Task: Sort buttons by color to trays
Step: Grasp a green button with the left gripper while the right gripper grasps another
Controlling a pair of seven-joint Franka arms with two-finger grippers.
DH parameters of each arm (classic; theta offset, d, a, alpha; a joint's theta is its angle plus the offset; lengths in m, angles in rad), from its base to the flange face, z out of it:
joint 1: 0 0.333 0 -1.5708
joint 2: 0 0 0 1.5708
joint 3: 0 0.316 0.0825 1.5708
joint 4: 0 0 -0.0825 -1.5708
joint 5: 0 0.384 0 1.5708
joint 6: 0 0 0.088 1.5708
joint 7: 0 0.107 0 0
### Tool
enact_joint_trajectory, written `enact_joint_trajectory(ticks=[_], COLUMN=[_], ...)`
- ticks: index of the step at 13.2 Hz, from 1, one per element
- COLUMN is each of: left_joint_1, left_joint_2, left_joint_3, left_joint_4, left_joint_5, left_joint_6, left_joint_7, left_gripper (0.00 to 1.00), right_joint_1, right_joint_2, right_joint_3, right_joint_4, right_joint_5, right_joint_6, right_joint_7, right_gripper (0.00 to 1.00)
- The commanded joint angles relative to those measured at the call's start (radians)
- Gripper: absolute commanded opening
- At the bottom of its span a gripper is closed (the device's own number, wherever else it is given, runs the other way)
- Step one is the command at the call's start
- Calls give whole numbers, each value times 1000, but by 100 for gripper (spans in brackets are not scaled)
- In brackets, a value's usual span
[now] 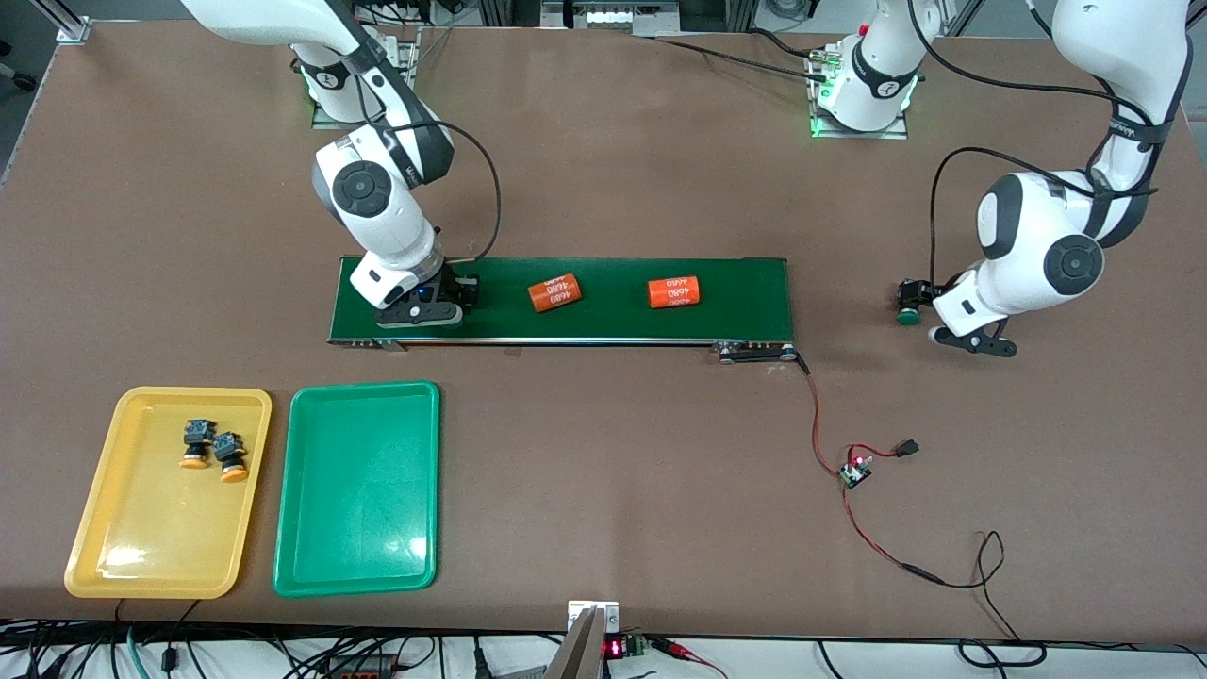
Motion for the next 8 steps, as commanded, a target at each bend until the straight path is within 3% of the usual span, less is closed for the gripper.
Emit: enact_joint_trajectory(ticks=[1,3,5,6,8], left_joint_1=[-4,-10,-16,-16,-18], left_joint_2=[-17,-11,15,24,30], left_joint_3=[-1,-3,-3,-3,-4], left_joint_4=[-37,-64,-75,-77,-77], left_joint_5=[-14,-14,-13,-13,-13], left_joint_6=[4,4,10,26,34], left_joint_7=[-41,-41,-41,-41,-40], left_gripper=[100,100,98,88,59], right_joint_1=[-19,-31,-68,-106,-169], right_joint_2=[-22,-22,17,49,118], right_joint_3=[-11,-11,-16,-19,-22], right_joint_4=[37,181,299,327,399], right_joint_5=[-15,-10,-9,-7,-13], right_joint_6=[-20,-209,-301,-298,-293], right_joint_7=[-24,-35,-117,-166,-264], right_gripper=[3,3,3,3,3])
